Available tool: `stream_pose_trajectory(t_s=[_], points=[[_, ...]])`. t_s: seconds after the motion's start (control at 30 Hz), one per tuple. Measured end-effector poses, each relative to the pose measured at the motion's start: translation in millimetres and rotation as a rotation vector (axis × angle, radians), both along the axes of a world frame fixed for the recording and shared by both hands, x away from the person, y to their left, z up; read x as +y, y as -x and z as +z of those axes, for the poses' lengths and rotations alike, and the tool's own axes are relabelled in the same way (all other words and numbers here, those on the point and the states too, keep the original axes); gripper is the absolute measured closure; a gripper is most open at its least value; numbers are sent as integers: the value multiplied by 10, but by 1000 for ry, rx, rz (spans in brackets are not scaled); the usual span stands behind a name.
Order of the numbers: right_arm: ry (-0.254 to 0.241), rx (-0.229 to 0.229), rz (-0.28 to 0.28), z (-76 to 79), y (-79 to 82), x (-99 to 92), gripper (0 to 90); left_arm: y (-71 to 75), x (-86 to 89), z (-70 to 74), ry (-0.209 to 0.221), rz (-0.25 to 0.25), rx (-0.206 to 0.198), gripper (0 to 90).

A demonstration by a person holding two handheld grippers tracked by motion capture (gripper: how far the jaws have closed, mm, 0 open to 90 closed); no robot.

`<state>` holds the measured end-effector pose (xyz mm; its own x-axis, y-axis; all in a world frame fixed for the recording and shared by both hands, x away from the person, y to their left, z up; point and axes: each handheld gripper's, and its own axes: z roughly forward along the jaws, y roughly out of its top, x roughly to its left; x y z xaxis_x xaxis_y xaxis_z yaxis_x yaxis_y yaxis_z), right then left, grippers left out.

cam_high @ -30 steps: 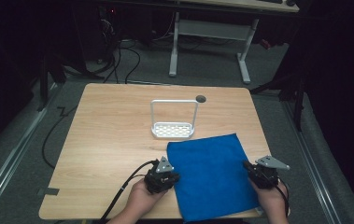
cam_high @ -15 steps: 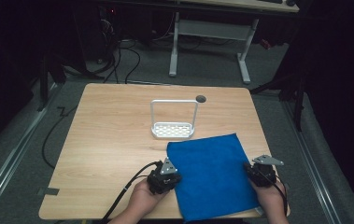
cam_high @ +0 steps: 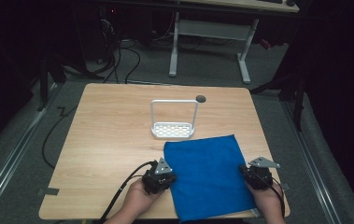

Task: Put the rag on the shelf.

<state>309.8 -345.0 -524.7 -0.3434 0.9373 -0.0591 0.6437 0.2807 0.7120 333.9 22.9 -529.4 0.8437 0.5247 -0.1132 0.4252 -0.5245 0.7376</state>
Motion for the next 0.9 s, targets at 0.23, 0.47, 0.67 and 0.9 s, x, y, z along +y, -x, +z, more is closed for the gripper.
stream_pose_trajectory(t_s=[0.23, 0.47, 0.67, 0.9], points=[[-12, 10, 52, 2, 34, 150, 900, -22, 149, 11, -12, 22, 6, 847], [-14, -52, 70, 92, 14, 275, 876, -42, 268, 19, -16, 30, 18, 846], [5, -69, 0, 157, -173, 101, 874, -54, 274, 18, -18, 33, 14, 846], [-56, -79, -42, 180, -58, -116, 880, -67, 283, 12, -7, 34, 19, 843]])
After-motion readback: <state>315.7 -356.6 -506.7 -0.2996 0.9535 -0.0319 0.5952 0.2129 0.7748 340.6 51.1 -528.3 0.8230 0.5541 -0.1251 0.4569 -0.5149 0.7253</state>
